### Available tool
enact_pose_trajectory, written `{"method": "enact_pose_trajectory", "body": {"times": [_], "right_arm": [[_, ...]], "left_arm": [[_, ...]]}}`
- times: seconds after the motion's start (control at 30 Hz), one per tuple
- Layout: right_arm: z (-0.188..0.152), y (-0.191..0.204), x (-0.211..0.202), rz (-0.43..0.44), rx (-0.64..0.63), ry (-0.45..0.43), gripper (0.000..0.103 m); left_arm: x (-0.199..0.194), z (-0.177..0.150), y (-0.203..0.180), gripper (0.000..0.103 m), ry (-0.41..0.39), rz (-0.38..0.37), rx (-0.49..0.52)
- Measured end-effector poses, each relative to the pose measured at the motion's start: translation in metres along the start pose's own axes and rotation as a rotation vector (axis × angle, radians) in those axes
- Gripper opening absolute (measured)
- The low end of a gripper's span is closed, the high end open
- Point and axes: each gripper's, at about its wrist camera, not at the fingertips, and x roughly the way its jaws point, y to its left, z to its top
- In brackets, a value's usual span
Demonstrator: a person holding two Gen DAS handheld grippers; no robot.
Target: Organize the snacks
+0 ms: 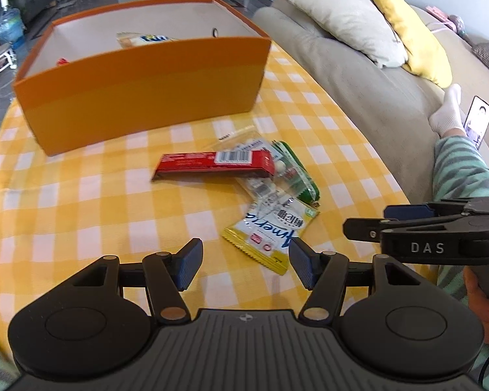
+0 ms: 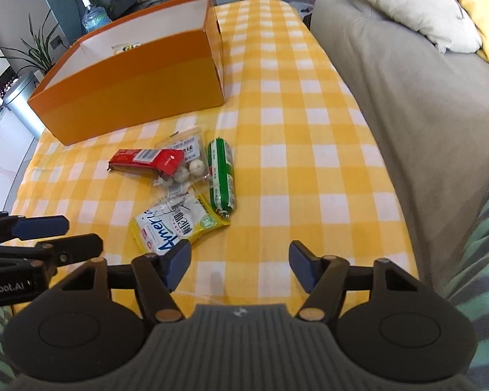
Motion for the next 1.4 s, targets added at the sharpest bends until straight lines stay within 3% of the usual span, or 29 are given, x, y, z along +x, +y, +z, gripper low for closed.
{"method": "enact_pose_trajectory", "body": {"times": [0.3,0.43,0.63,0.7,0.87,1.07,1.3,1.4], "right_arm": [[0.008,0.005,0.016,0.000,-0.030,0.010,0.044],[0.012,0.011,0.020,0.007,-0.054,0.004,0.041],[0.027,0.023,0.023,0.020,-0.106,-0.044,0.041],[0.035,0.027,0.027,0.012,-0.121,-0.065,0.041],[0.057,0.030,0.035,-0.018,-0.127,-0.120,0.040],[0.069,0.041,0.058,-0.039,-0.186,-0.114,0.041],[0.060,0.060,0.062,0.016,-0.258,-0.105,0.043],[0.056,0.068,0.063,0.041,-0.282,-0.096,0.045]], "left_arm": [[0.033,0.008,-0.001,0.071,0.034,-0.026,0.050],[0.036,0.015,0.003,0.071,0.015,-0.024,0.033],[0.029,0.036,0.021,0.069,-0.037,-0.029,-0.086],[0.031,0.043,0.028,0.064,-0.030,-0.050,-0.140],[0.037,0.055,0.044,0.063,-0.016,-0.042,-0.250],[0.048,0.056,0.061,0.063,0.031,-0.107,-0.385],[0.063,0.055,0.073,0.063,0.065,-0.104,-0.478],[0.067,0.057,0.076,0.063,0.074,-0.060,-0.491]]}}
